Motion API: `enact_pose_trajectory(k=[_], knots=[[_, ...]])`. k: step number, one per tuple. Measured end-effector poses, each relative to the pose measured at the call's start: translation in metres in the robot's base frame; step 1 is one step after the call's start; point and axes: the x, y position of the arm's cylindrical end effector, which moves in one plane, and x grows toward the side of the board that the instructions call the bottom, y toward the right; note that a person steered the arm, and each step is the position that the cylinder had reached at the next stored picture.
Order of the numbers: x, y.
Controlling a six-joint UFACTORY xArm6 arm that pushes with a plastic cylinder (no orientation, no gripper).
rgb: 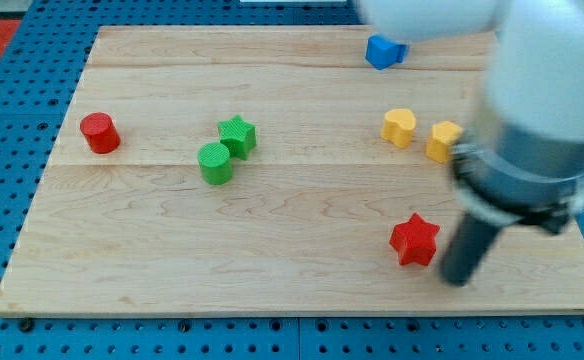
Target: Move the red star vertically below the green circle
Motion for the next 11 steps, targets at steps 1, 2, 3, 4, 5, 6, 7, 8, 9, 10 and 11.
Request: enact_pose_trajectory(k=[1, 2, 3, 4, 5, 6, 7, 8, 9, 10, 11], knots=[[-0.017, -0.030], [-0.015, -0.124], [-0.028, -0.174], [-0.030, -0.128], [-0.044, -0.158], [-0.044, -0.204], [-0.039, -0.183], [-0.038, -0.182], [-0.038, -0.287], [-0.055, -0.325], [-0.031, -0.292]])
